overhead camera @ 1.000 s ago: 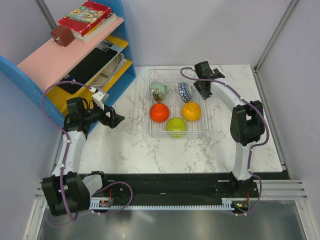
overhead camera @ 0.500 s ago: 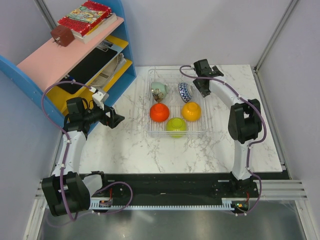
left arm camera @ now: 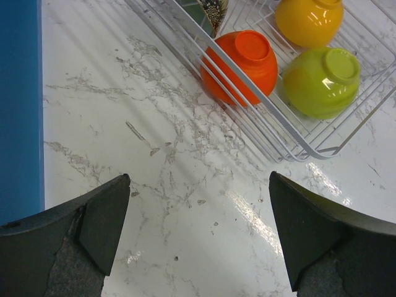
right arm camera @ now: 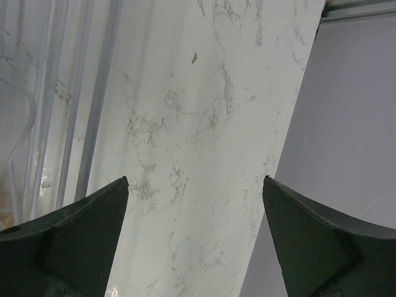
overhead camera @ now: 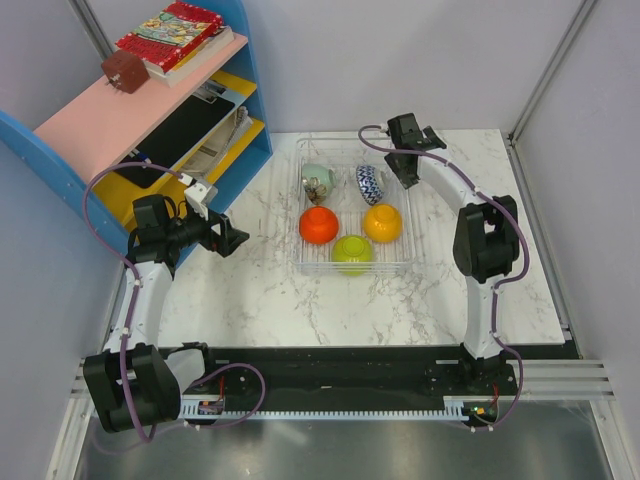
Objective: Load the bowls into the dish rack
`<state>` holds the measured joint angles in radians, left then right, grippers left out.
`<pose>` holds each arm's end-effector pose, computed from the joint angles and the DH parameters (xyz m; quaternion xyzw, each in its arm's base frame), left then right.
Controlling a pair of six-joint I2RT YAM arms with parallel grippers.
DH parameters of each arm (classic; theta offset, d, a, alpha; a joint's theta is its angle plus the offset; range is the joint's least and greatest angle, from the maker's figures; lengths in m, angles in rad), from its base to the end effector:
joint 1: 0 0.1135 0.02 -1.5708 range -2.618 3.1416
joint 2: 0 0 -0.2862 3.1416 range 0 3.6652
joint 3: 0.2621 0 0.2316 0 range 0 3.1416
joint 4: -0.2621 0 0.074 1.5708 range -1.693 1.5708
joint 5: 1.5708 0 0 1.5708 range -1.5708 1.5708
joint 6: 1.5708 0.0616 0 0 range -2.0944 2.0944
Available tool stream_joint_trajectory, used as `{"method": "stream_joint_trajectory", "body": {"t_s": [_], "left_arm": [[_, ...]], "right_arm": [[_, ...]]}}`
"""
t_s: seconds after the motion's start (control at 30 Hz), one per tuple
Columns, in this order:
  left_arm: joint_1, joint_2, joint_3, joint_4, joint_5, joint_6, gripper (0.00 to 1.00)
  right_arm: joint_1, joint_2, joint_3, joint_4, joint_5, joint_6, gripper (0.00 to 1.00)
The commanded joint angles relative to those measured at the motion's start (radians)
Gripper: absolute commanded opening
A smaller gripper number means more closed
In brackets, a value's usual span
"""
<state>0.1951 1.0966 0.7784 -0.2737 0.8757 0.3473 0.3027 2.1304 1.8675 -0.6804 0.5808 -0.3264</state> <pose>0.2198 -0.0048 0.2918 0.2595 0.7819 -0.2465 0.5105 0.4656 0.1100 0.2543 -0.1979 0.8940 -0.2758 0.2925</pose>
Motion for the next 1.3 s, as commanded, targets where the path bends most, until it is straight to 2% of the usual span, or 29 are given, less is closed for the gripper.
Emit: {"method": "stream_joint_trajectory", "body": {"t_s": [0.0, 0.13, 0.53, 0.8, 0.9, 1.0, 1.17, 1.27], "left_arm": [[0.004, -0.021, -0.002, 0.028, 0.040, 0.004, 1.00], [0.003, -0.021, -0.002, 0.028, 0.042, 0.004, 1.00], [0.004, -0.023, -0.004, 0.027, 0.040, 0.004, 1.00], [0.006, -0.023, -0.002, 0.027, 0.040, 0.004, 1.00], [0.004, -0.024, -0.001, 0.028, 0.034, 0.004, 1.00], [0.004, -0.030, 0.001, 0.027, 0.025, -0.002, 1.00], [0.004, -0.041, 0.002, 0.027, 0.008, -0.007, 1.00], [0.004, -0.043, 0.001, 0.025, 0.006, -0.005, 1.00]], "right_arm": [[0.032, 0.062, 0.018, 0.032, -0.163, 0.064, 0.97], [0.035, 0.063, 0.024, 0.031, -0.196, 0.069, 0.97], [0.035, 0.059, 0.030, 0.039, -0.142, 0.082, 0.97], [0.036, -0.127, -0.053, -0.028, -0.113, 0.104, 0.97], [0.035, -0.225, -0.071, -0.111, -0.169, 0.130, 0.97], [0.036, -0.340, -0.082, -0.189, -0.320, 0.164, 0.97], [0.036, -0.572, -0.163, -0.203, -0.606, 0.167, 0.98], [0.036, -0.670, -0.212, -0.194, -0.686, 0.138, 0.98]]}}
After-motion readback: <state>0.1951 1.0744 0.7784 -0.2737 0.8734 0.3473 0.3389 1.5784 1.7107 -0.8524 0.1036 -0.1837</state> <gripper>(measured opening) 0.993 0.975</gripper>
